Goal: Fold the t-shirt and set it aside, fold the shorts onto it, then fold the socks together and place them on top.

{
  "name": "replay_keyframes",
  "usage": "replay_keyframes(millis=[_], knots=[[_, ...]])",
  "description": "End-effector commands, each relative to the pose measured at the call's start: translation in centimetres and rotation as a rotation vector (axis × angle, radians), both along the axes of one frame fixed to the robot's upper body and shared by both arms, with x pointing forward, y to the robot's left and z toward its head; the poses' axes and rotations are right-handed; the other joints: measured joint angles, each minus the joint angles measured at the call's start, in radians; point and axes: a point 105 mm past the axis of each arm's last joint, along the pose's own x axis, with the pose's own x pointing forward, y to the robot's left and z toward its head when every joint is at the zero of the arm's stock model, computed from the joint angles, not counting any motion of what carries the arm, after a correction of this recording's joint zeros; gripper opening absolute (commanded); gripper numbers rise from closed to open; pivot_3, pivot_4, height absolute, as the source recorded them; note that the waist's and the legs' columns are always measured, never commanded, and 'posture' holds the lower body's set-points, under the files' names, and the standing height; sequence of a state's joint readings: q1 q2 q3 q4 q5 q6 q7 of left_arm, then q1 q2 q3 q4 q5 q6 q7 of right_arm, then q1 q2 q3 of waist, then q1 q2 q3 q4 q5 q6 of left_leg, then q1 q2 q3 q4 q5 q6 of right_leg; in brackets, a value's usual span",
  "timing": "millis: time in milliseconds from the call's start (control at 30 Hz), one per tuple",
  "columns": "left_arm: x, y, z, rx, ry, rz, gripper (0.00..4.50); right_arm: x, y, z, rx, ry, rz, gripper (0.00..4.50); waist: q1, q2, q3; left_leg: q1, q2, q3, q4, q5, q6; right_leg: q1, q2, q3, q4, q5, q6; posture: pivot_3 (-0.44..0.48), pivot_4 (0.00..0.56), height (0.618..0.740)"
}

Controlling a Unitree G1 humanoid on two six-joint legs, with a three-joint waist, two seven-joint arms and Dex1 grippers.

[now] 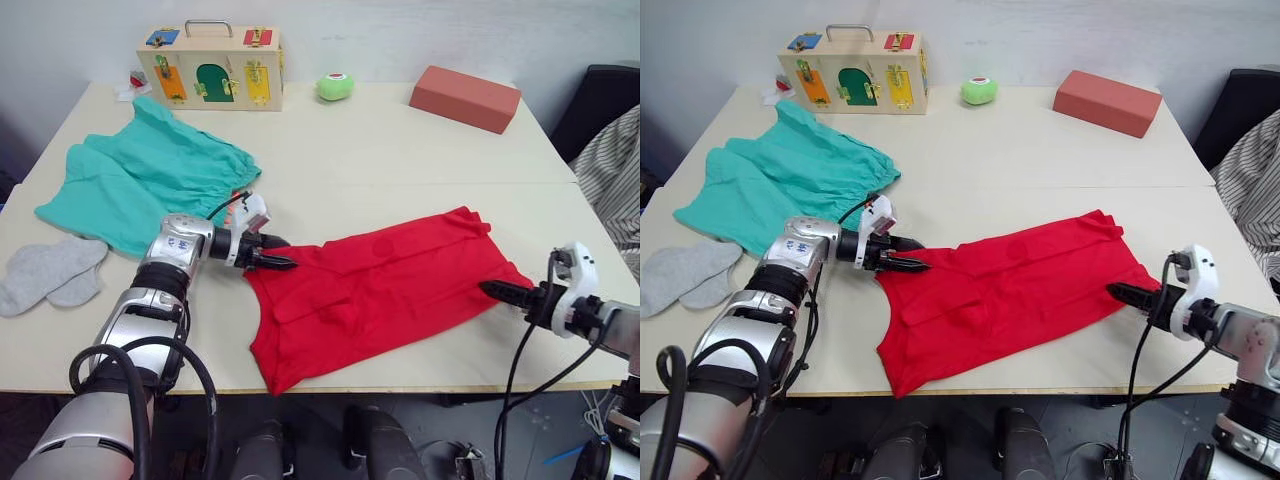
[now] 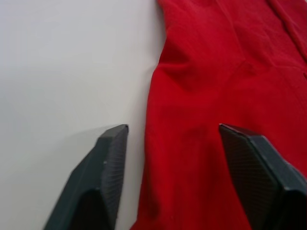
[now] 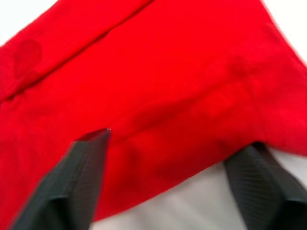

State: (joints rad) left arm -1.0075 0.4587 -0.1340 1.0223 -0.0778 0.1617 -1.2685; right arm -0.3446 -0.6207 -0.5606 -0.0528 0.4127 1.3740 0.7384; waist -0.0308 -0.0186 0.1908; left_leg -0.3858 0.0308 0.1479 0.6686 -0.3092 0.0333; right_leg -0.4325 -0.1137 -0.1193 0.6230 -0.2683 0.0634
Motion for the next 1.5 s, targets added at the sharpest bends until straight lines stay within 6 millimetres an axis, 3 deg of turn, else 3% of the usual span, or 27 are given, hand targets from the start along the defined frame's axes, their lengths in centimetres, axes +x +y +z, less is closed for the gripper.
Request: replay_keyframes(millis=[33, 200, 233, 433, 667, 767, 933, 1133, 1400, 1500], knots=[[-0.5, 0.0, -0.2, -0.013, 0.009, -0.02, 1.65, 0.2, 0.7, -0.9, 0.021, 0.022, 0.035, 2.13, 0.001, 0.0, 0.0, 0.0, 0.0, 0.0, 0.0, 0.0, 0.0, 0.0, 0.0, 0.0, 0.0, 0.0, 0.0, 0.0, 0.15, 0.74], [-0.5, 0.2, -0.1, -0.046, -0.026, 0.013, 0.04, 0.7, 0.2, -0.7, -0.029, -0.002, 0.041, 0.35, 0.001, 0.0, 0.0, 0.0, 0.0, 0.0, 0.0, 0.0, 0.0, 0.0, 0.0, 0.0, 0.0, 0.0, 0.0, 0.0, 0.15, 0.74], [-0.4, 0.3, 0.1, -0.051, -0.05, 0.031, 0.0, 0.9, 0.0, -0.6, -0.049, -0.012, 0.046, 0.01, 0.001, 0.0, 0.0, 0.0, 0.0, 0.0, 0.0, 0.0, 0.0, 0.0, 0.0, 0.0, 0.0, 0.0, 0.0, 0.0, 0.15, 0.74], [-1.3, 1.4, 0.9, -0.102, -0.099, 0.112, 0.0, 2.6, -0.2, 0.7, -0.169, -0.079, 0.101, 0.01, -0.004, 0.0, 0.0, 0.0, 0.0, 0.001, 0.001, 0.001, 0.001, 0.0, 0.0, 0.001, 0.001, 0.0, 0.0, 0.0, 0.15, 0.74], [-3.6, 3.0, 0.4, -0.102, -0.123, 0.321, 0.0, 8.0, 0.5, 2.3, -0.286, -0.175, 0.097, 0.01, -0.006, 0.0, 0.0, 0.0, 0.0, 0.001, 0.0, 0.002, 0.0, 0.0, 0.0, 0.002, 0.003, 0.0, 0.0, 0.0, 0.15, 0.74], [-4.3, 3.2, 0.8, -0.152, -0.145, 0.443, 0.0, 10.2, 1.5, 2.8, -0.321, -0.22, 0.095, 0.01, -0.001, 0.0, 0.0, 0.0, 0.0, 0.001, 0.0, 0.002, 0.0, 0.0, -0.001, 0.002, 0.003, 0.0, 0.0, 0.0, 0.15, 0.74], [-6.4, 3.2, 1.6, -0.236, -0.164, 0.6, 0.0, 13.0, 4.8, 3.0, -0.373, -0.317, 0.169, 0.01, 0.0, 0.0, 0.0, 0.0, 0.0, 0.001, 0.0, 0.002, 0.0, 0.0, -0.001, 0.002, 0.004, 0.0, 0.0, 0.0, 0.15, 0.74], [-8.9, 2.3, 1.3, -0.267, -0.19, 0.718, 0.0, 14.3, 7.0, 2.6, -0.421, -0.361, 0.227, 0.01, -0.002, 0.0, 0.0, 0.0, 0.0, 0.001, 0.0, 0.002, 0.0, 0.002, -0.001, 0.002, 0.003, 0.0, 0.0, 0.0, 0.15, 0.74], [-11.3, 1.7, 0.4, -0.339, -0.1, 0.743, 0.0, 14.9, 7.7, 2.9, -0.357, -0.377, 0.226, 0.01, -0.001, 0.0, 0.0, 0.002, 0.0, 0.001, 0.0, 0.003, -0.001, 0.002, 0.0, 0.003, 0.001, 0.0, 0.0, 0.0, 0.15, 0.74], [-10.9, 3.0, 0.1, -0.275, -0.116, 0.736, 0.7, 14.3, 7.8, 3.0, -0.348, -0.376, 0.279, 0.65, -0.001, 0.0, 0.0, 0.002, 0.0, 0.0, 0.0, 0.003, -0.001, 0.002, -0.001, 0.003, 0.001, 0.0, 0.0, 0.0, 0.15, 0.74]])
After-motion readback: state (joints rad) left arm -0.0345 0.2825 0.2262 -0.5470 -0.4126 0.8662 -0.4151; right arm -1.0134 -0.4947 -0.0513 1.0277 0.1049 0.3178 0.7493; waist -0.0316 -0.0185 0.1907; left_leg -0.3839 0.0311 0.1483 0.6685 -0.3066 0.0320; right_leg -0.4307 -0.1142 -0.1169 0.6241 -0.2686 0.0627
